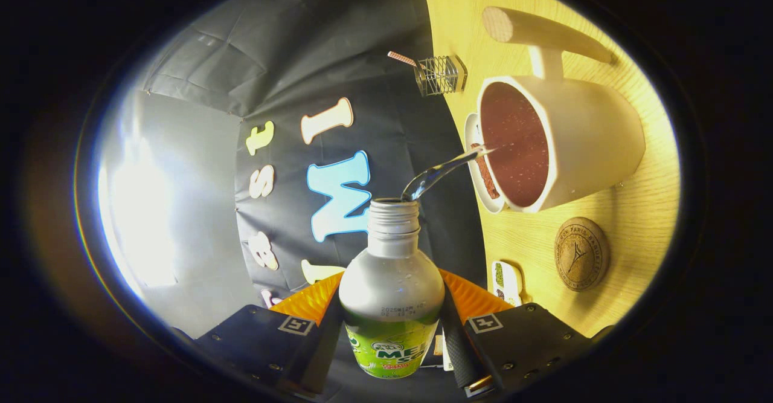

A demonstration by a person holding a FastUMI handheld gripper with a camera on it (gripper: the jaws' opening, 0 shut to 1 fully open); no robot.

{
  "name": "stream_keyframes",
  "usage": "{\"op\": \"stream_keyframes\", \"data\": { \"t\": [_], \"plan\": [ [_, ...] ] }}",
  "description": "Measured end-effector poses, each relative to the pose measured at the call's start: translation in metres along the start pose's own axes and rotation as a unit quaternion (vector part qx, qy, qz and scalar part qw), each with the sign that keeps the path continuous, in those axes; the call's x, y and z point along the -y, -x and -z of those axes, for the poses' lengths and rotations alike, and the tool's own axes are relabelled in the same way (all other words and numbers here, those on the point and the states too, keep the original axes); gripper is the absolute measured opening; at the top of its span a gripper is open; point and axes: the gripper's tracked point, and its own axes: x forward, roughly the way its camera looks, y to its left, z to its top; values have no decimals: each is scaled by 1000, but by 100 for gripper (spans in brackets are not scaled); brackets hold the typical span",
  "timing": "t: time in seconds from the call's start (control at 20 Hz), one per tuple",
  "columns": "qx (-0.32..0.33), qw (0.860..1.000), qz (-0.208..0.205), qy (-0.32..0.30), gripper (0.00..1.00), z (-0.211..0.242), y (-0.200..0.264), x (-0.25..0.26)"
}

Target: Take the bottle from table, then pour the juice into the cup, finally place the bottle on the coaster

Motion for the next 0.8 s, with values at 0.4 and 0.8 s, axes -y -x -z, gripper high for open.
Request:
{"op": "stream_keyframes", "data": {
  "t": [0.4, 0.8],
  "plan": [
    [-2, 1000, -11, -4, 77, 6, -2, -7],
    [-6, 1000, -18, -11, 77, 10, -3, -12]
  ]
}}
